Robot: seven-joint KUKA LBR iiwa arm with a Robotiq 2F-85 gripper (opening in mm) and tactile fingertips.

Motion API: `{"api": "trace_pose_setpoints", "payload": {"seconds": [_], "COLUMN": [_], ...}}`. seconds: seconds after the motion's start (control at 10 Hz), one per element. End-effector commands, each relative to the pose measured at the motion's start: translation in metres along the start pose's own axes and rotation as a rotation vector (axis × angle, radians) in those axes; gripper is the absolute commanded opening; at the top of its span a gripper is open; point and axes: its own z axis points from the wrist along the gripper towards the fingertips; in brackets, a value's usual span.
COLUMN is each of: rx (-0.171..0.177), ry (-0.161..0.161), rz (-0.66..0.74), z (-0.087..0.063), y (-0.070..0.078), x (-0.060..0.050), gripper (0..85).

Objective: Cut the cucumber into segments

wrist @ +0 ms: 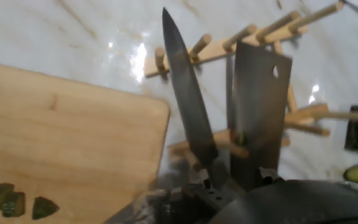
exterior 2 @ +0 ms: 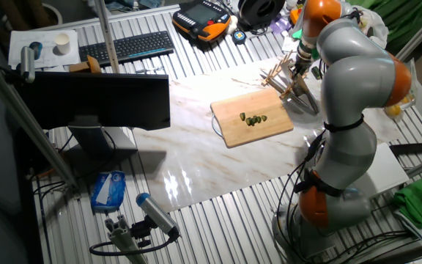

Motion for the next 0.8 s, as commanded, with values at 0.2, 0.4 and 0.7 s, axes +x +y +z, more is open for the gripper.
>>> {"api": "trace_pose_setpoints", "payload": {"seconds": [0.2, 0.4, 0.7], "rx": [-0.008, -0.027, -0.044], "ry": [-0.01, -0.017, -0.022], "rz": [0.071, 0.105, 0.141], "z": [0.002, 0.006, 0.009], "y": [0.016, 0.025, 0.039], "x": [0.017, 0.025, 0.039], "gripper": [44.7, 44.7, 44.7]}}
